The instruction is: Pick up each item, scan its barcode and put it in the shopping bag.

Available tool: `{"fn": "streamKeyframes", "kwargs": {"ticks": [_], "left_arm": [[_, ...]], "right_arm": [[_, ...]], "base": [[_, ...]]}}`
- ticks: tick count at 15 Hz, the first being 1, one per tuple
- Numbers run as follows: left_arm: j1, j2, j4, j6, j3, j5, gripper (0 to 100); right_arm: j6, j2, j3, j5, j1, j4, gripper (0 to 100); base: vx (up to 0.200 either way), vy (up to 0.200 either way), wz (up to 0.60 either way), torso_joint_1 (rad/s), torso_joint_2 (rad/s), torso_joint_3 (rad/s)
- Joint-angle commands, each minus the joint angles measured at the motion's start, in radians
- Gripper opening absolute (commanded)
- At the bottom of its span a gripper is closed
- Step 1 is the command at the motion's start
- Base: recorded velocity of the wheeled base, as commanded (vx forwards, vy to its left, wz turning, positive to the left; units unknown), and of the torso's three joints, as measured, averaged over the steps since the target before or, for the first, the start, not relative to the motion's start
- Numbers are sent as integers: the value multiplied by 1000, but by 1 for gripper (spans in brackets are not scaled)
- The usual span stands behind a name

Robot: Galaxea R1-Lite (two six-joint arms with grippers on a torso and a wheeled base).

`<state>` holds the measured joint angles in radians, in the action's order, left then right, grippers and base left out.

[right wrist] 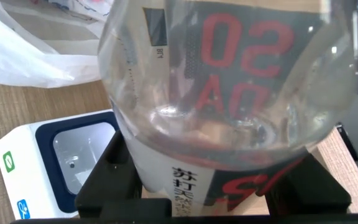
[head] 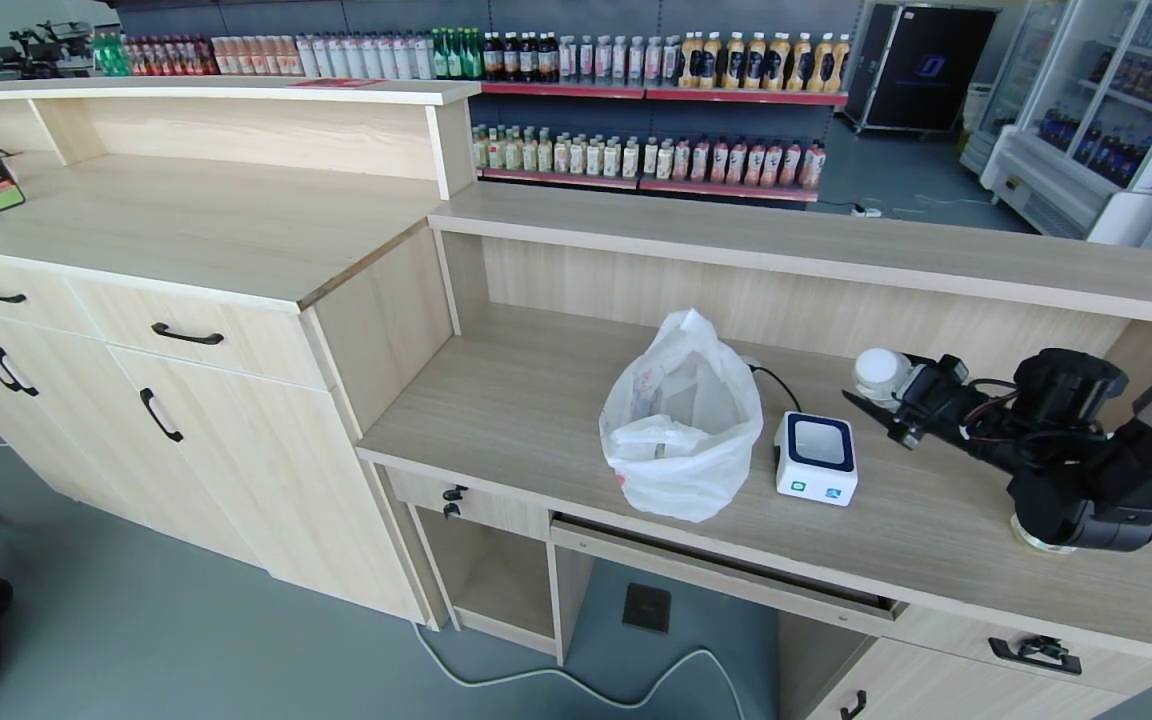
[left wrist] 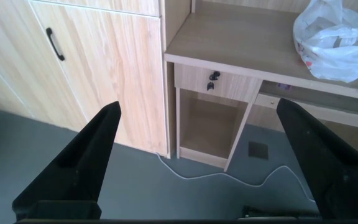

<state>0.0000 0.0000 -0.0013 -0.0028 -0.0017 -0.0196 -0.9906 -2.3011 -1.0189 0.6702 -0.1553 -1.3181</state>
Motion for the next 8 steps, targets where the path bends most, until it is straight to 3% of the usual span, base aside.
{"fn": "streamKeyframes", "kwargs": {"ticks": [1,8], "left_arm": [[0,2,0,0,0,0,100],[0,2,0,0,0,0,100]], "right_arm": [[-2,-8,-4,0,8,-1,0],[-5,-31,-4,0,10,0,0]], "base": [[0,0,0,0,0,0],[0,0,0,0,0,0]]}}
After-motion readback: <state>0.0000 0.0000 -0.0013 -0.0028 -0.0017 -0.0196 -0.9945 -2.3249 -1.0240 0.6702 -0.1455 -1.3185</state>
